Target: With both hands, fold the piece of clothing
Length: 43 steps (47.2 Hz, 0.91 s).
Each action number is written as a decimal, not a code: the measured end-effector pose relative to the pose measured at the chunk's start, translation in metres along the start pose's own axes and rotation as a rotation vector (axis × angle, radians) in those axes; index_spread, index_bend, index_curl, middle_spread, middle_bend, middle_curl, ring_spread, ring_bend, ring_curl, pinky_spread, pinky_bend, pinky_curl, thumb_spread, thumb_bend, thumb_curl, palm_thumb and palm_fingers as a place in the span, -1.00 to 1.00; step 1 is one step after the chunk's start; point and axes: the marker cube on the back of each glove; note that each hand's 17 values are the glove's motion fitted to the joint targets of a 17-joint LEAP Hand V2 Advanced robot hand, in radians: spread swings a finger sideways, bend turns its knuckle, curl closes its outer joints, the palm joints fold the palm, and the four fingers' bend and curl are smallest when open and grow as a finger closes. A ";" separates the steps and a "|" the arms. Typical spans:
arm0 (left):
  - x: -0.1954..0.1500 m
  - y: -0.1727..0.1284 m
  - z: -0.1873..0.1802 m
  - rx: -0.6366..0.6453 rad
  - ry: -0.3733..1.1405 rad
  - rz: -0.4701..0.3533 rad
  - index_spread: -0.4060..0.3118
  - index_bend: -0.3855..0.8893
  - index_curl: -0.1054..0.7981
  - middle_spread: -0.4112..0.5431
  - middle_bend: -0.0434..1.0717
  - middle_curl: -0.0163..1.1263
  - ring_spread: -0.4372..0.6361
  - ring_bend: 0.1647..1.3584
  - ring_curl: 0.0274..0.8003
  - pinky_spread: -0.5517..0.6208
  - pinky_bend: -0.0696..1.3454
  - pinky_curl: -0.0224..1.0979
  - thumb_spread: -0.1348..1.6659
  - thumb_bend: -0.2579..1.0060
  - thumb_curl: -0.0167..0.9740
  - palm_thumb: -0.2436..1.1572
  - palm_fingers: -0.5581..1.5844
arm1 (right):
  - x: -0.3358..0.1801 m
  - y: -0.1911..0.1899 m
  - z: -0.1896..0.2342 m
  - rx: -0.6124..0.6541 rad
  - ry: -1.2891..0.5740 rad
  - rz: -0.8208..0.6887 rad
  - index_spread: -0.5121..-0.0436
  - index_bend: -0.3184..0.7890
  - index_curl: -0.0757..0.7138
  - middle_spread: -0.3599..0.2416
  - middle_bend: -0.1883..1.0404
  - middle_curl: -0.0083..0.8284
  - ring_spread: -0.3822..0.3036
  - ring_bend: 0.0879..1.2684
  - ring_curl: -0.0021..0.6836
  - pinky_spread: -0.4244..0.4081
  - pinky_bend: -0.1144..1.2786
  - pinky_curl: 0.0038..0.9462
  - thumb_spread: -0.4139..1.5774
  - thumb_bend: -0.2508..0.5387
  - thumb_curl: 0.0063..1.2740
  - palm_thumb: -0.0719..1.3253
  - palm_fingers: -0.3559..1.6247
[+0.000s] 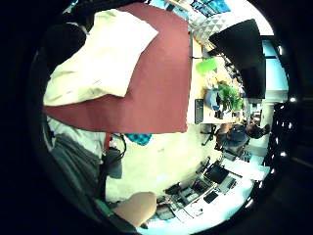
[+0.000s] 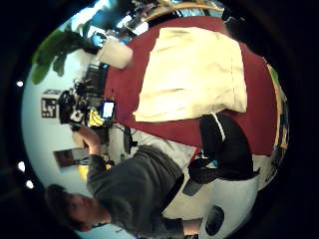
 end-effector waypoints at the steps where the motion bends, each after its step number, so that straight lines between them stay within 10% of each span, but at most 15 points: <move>1: 0.000 0.000 0.001 -0.004 -0.001 0.000 -0.14 0.35 -0.50 -0.17 -0.63 -0.90 -0.20 -0.54 -0.83 0.06 -0.62 -0.88 -0.38 -0.50 -0.94 -0.51 0.18 | 0.000 0.001 0.000 -0.001 -0.001 0.002 0.51 -0.14 -0.69 0.04 -0.19 -0.76 0.05 -0.51 -0.76 0.16 -0.32 -0.85 -0.19 0.55 -0.84 -0.12 0.06; 8: -0.002 0.002 0.007 -0.038 -0.011 -0.010 -0.28 0.40 -0.26 -0.17 -0.67 -0.72 -0.20 -0.47 -0.52 0.14 -0.64 -0.69 0.07 -0.50 -0.88 -0.48 0.12 | 0.011 0.008 -0.004 0.010 -0.032 0.033 0.10 -0.17 -0.43 -0.04 -0.16 -0.53 0.01 -0.44 -0.40 0.26 -0.30 -0.59 0.18 0.62 -0.74 0.02 0.00; 23: -0.005 -0.002 0.018 -0.079 0.028 0.004 -0.36 0.36 -0.03 -0.17 -0.68 -0.63 -0.20 -0.46 -0.37 0.17 -0.63 -0.55 0.42 -0.57 -0.75 -0.47 0.09 | 0.029 -0.008 0.020 -0.077 -0.016 0.001 -0.09 -0.20 -0.29 -0.11 -0.18 -0.29 -0.04 -0.43 -0.19 0.30 -0.32 -0.45 0.47 0.41 -0.62 0.10 -0.02; 38: 0.049 -0.023 0.220 -0.233 0.131 0.208 -0.35 0.04 0.00 -0.17 -0.68 -0.58 -0.20 -0.42 -0.27 0.13 -0.55 -0.43 0.32 -0.63 -0.62 -0.50 0.00 | 0.039 -0.037 0.158 -0.283 0.091 0.008 -0.45 -0.15 -0.22 -0.20 -0.49 -0.31 0.15 -0.60 -0.16 0.50 -0.09 -0.28 0.45 0.16 -0.52 0.23 -0.30; 43: 0.054 -0.031 0.246 -0.098 0.119 0.179 -0.27 -0.11 -0.02 -0.07 -0.69 -0.58 -0.06 -0.47 -0.26 0.23 -0.45 -0.37 0.23 -0.64 -0.58 -0.50 -0.14 | 0.047 -0.047 0.181 -0.229 0.064 0.070 -0.53 -0.09 -0.16 -0.18 -0.53 -0.38 0.34 -0.67 -0.20 0.56 0.02 -0.24 0.42 0.05 -0.49 0.26 -0.37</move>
